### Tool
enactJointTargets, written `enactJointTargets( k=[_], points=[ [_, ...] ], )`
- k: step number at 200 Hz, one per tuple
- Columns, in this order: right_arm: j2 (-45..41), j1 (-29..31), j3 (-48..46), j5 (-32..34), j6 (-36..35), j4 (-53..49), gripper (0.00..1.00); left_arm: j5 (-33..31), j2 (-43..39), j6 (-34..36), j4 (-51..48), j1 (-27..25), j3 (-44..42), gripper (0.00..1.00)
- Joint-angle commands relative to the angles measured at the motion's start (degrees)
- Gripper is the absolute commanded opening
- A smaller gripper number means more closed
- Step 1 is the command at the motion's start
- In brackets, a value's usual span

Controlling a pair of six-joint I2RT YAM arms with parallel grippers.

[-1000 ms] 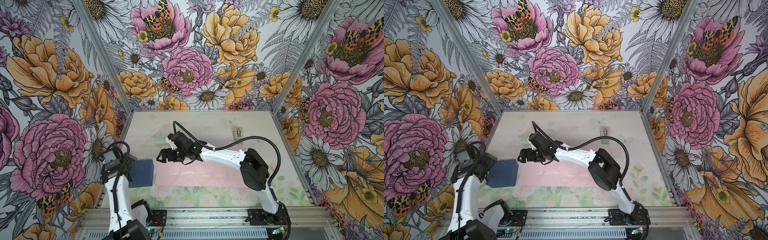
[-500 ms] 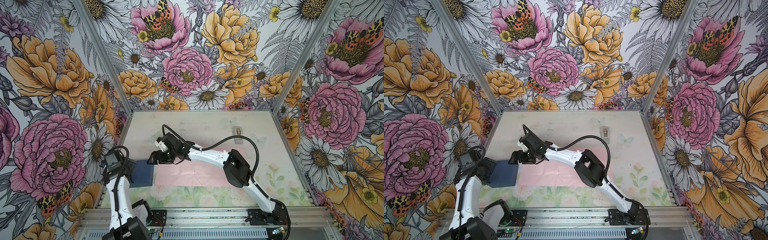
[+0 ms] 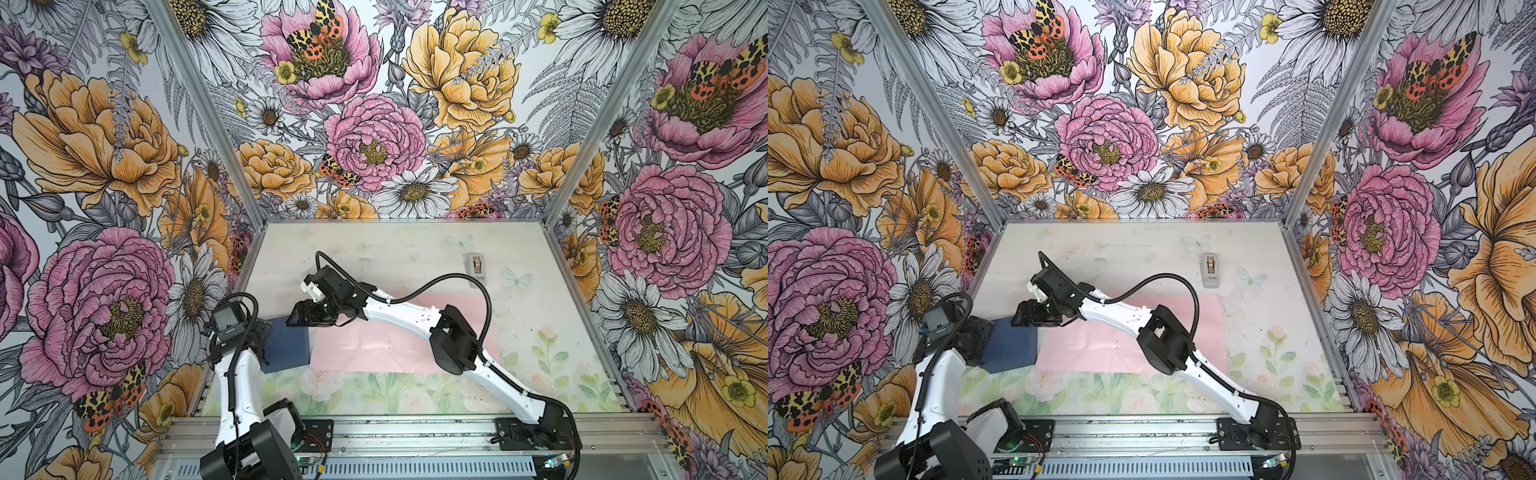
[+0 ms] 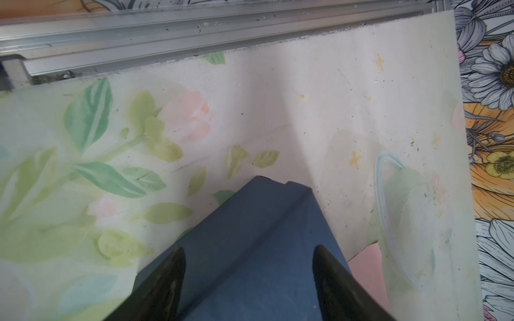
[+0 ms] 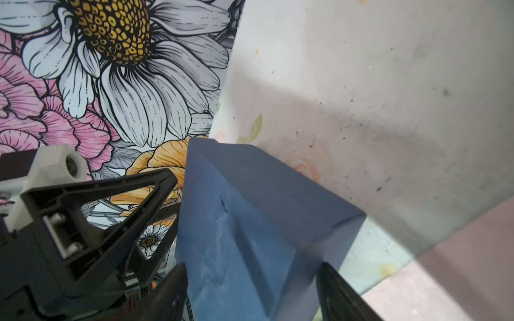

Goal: Wrap the gift box in paper
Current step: 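Grasp the blue box with the right gripper while the left gripper closes on it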

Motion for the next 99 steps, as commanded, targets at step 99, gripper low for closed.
enactJointTargets(
  k=[99],
  points=[
    [4.30, -7.88, 8.90, 7.39, 0.03, -0.34, 0.74, 1.91, 17.18, -0.09, 7.96, -9.45, 11.94, 0.77]
  ],
)
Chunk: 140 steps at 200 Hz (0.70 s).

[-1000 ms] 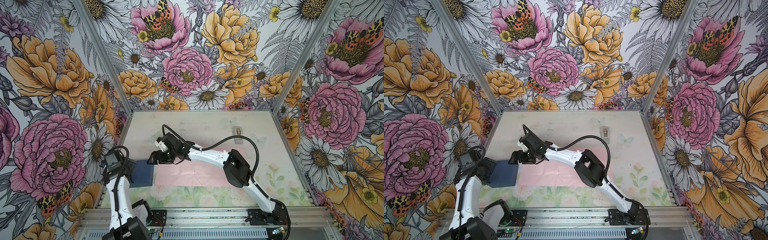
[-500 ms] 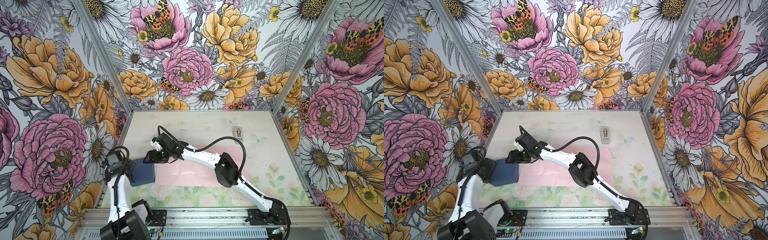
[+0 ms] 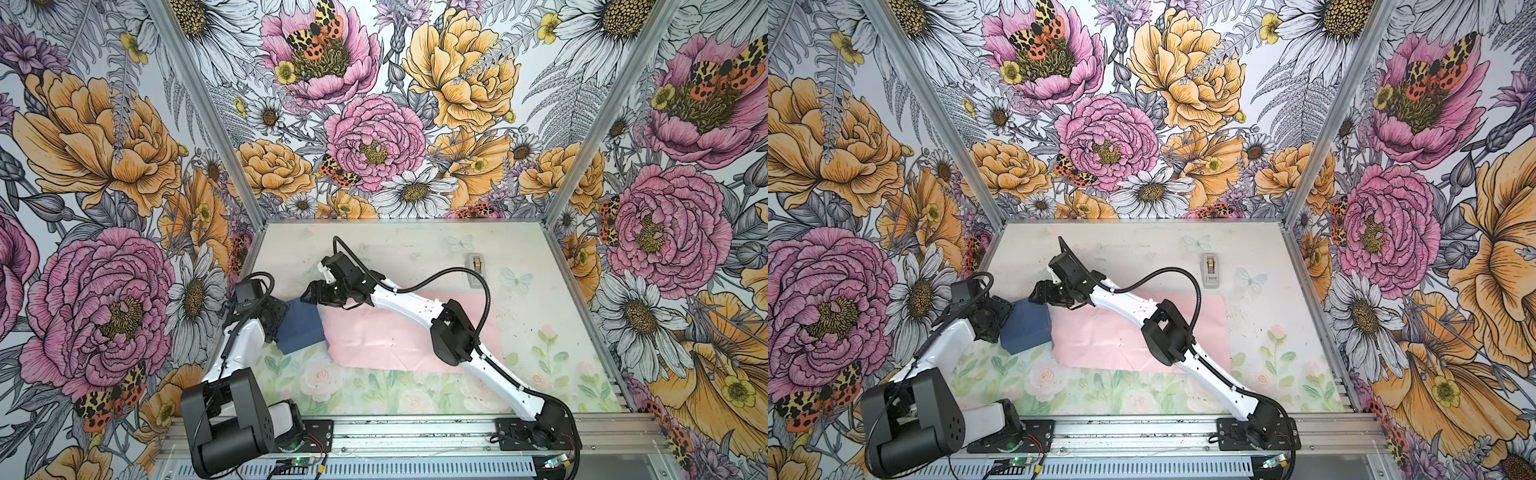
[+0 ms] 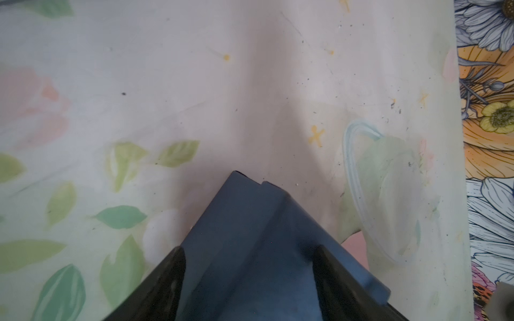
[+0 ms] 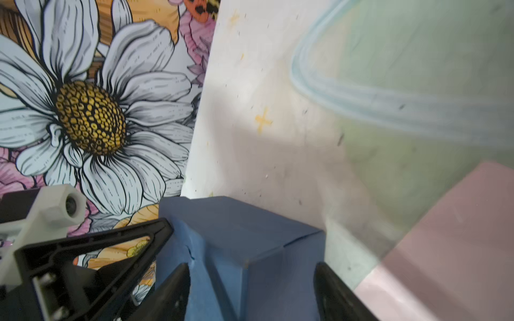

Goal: Wrap the gift box in paper
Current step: 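Grasp the blue box with the right gripper while the left gripper closes on it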

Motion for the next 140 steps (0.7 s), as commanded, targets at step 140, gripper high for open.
enactJointTargets(
  k=[140],
  points=[
    [-12.45, 1.79, -15.66, -3.10, -5.69, -1.96, 0.79, 15.91, -4.84, 29.38, -16.64, 15.07, 10.85, 0.78]
  ],
)
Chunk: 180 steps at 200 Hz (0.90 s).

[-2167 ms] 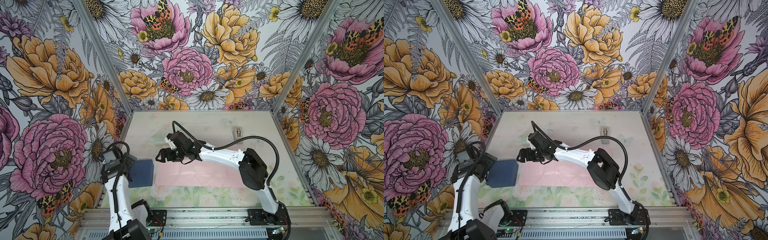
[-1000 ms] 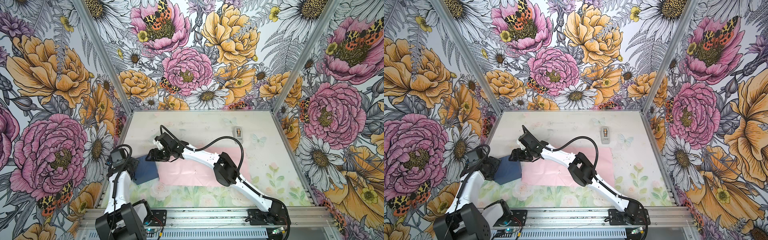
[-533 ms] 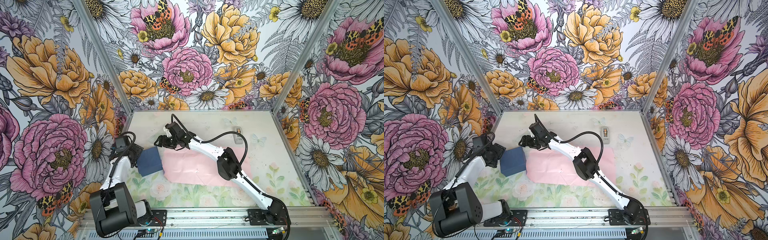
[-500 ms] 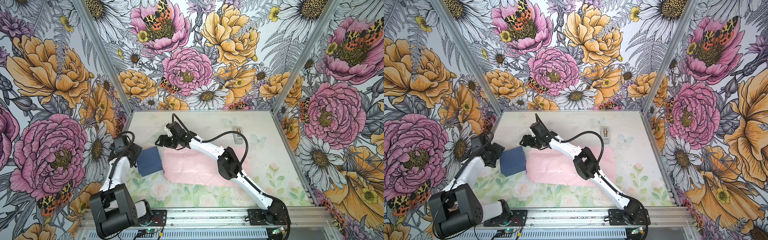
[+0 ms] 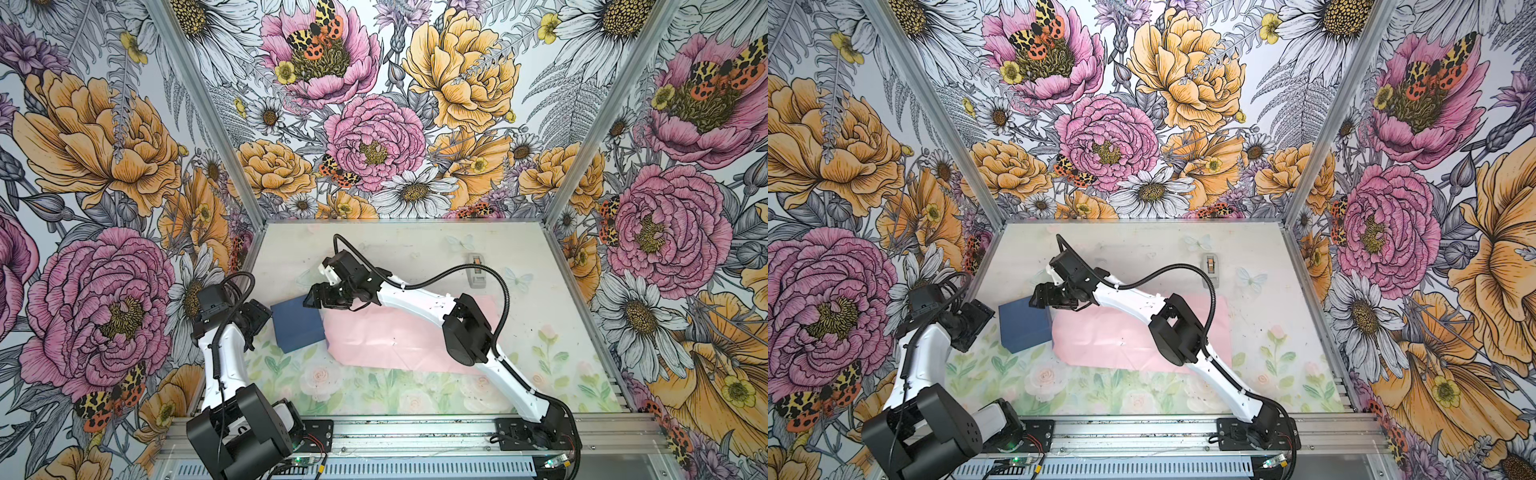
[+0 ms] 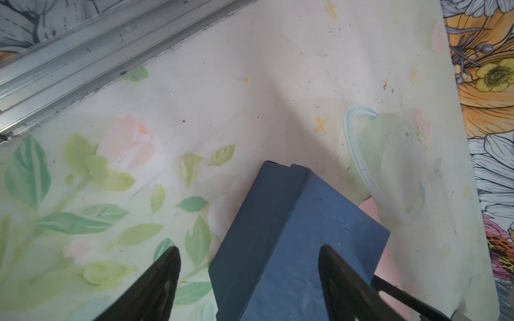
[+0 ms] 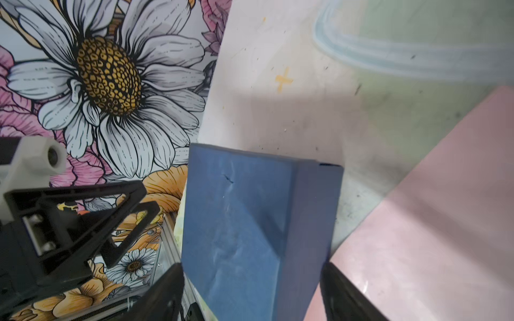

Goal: Wrap the gift box in paper
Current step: 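Grasp the blue box with the right gripper while the left gripper closes on it, then lift the blue box with both grippers and carry it over the pink paper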

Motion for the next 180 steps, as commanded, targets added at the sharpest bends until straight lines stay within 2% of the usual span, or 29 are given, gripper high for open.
enactJointTargets(
  k=[1, 36, 47, 85, 99, 140, 162, 180],
  points=[
    [0.49, -0.40, 0.64, -0.84, -1.61, -0.85, 0.79, 5.33, 1.40, 7.11, -0.72, 0.37, 5.06, 0.78],
    [2.56, -0.09, 2.81, -2.13, -1.95, -0.85, 0.79, -2.37, 7.84, 20.45, -12.75, -4.62, 17.29, 0.76],
    [3.01, -0.16, 3.34, -2.35, -2.01, -0.85, 0.79, -5.68, 9.71, 22.14, -15.45, -6.63, 18.96, 0.77],
    [3.90, -0.66, 3.83, -3.78, -3.16, -0.85, 0.79, -2.89, 11.43, 30.51, -17.01, -9.79, 16.17, 0.76],
    [4.19, -0.74, 3.92, -4.07, -3.51, -0.85, 0.78, -0.35, 11.40, 33.01, -16.94, -10.12, 15.78, 0.79],
    [6.02, -0.67, 5.39, -6.38, -4.47, -0.85, 0.77, 4.15, 15.78, 32.35, -17.00, -8.47, 15.85, 0.77],
    [7.38, -0.58, 7.13, -6.97, -4.38, -0.87, 0.76, 0.91, 19.37, 29.39, -17.01, -7.66, 16.29, 0.73],
    [8.47, -0.39, 8.58, -7.17, -4.13, -0.85, 0.76, 1.58, 21.06, 28.06, -16.84, -6.60, 17.13, 0.72]
  ],
)
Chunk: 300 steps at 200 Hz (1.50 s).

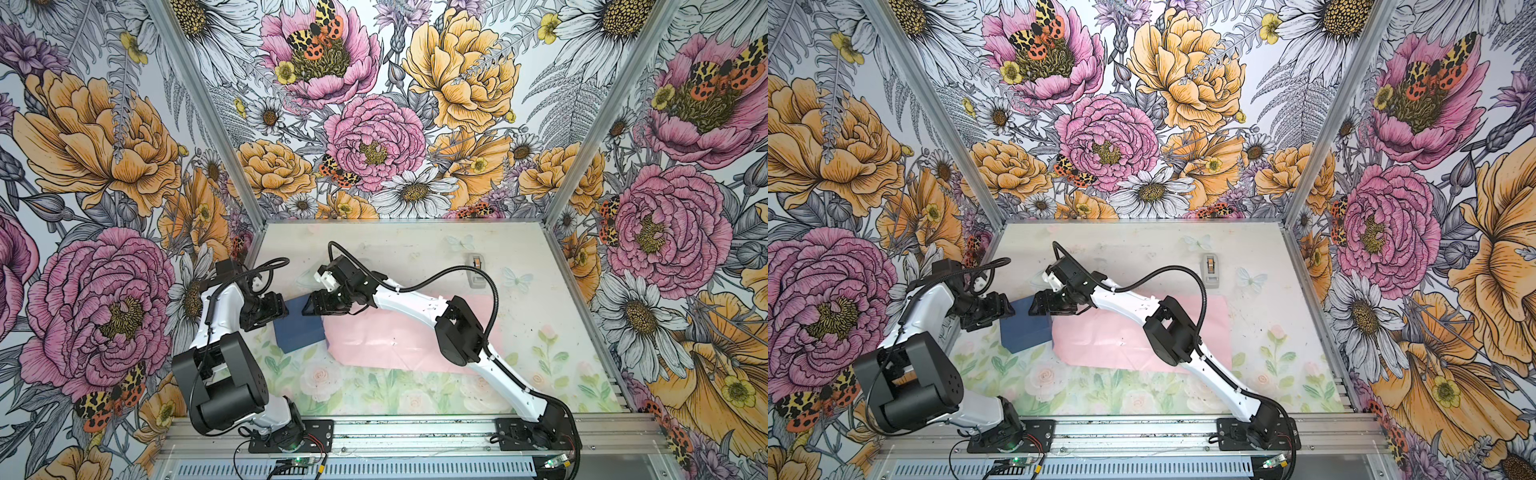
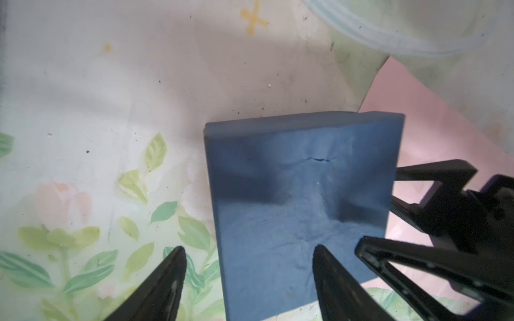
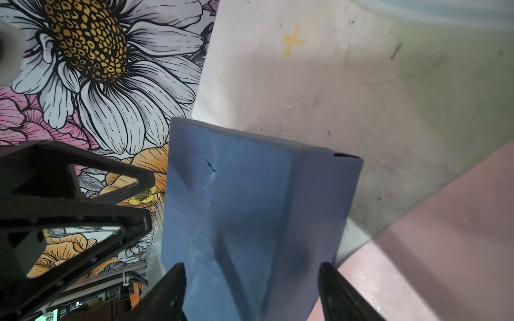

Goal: Wrap the gift box in paper
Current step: 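Lift the blue box with both grippers and carry it over the pink paper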

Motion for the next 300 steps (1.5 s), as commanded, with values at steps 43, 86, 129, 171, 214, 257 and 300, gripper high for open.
enactJointTargets(
  k=[43, 86, 129, 171, 214, 257, 300],
  points=[
    [4.82, -0.07, 6.75, -1.64, 0.24, 0.12, 0.74, 0.94, 5.42, -4.23, 2.28, 1.30, 2.81, 0.63],
    [6.55, 0.05, 8.70, -1.14, 1.59, 0.12, 0.68, 3.83, 8.66, -4.95, 4.56, 0.83, 1.46, 0.46],
    [5.76, 1.38, 11.55, -1.87, -1.00, 0.20, 0.62, 4.84, 3.24, -6.27, 4.72, 0.43, 1.53, 0.36],
    [2.99, 2.03, 12.31, -1.08, -2.98, 0.34, 0.60, 7.37, -2.86, -7.06, 5.18, 0.56, 0.17, 0.33],
    [-0.77, 2.30, 12.05, 0.66, -3.71, 0.38, 0.59, 9.27, -6.94, -8.28, 5.18, 0.41, -0.01, 0.31],
    [-7.14, 2.25, 6.39, 4.13, -4.40, 0.38, 0.58, 9.54, -9.93, -9.86, 5.14, -1.32, -0.27, 0.31],
    [-14.90, 2.16, -4.17, 8.05, -3.68, 0.47, 0.57, 9.93, -10.86, -13.22, 5.80, -5.91, -0.67, 0.31]
  ],
)
